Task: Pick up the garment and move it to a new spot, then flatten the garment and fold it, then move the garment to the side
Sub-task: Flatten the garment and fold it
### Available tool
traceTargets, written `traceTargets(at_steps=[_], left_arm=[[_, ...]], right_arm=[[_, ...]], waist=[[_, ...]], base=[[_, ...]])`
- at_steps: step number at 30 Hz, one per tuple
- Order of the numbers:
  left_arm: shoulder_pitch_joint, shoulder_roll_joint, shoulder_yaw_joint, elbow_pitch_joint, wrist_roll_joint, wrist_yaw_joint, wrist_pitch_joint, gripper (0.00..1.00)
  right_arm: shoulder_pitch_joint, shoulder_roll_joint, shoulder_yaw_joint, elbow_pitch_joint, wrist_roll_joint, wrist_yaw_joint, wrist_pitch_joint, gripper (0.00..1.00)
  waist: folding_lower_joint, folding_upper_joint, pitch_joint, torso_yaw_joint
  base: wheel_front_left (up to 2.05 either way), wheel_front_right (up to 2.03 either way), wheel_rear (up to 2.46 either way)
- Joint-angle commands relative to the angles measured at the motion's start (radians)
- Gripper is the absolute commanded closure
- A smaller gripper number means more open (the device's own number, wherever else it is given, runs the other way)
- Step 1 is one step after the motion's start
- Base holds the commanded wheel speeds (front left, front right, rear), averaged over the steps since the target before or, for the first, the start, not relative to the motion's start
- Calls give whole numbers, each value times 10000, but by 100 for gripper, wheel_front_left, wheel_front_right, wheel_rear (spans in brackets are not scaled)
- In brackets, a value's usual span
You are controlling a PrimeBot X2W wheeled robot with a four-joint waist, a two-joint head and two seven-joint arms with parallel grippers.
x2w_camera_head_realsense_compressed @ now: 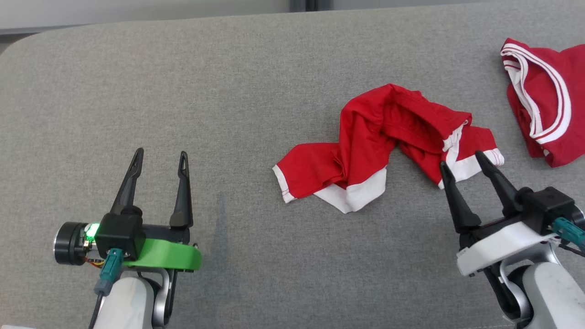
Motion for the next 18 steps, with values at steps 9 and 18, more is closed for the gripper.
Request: traceTargets(at_steps=[9,18], left_arm=[[-610,-140,-160,30,113,-90,-29,0],[-737,-217,-171,133,117,-111,-29,0]], right_arm=[[-1927,-237,2113,2294,814,-17,-127,0],[-3053,-320,3323,3785,1843,-17,-599,100]], waist=[[0,0,962,615],[0,0,975,637]], base=[[0,0,0],[0,0,0]])
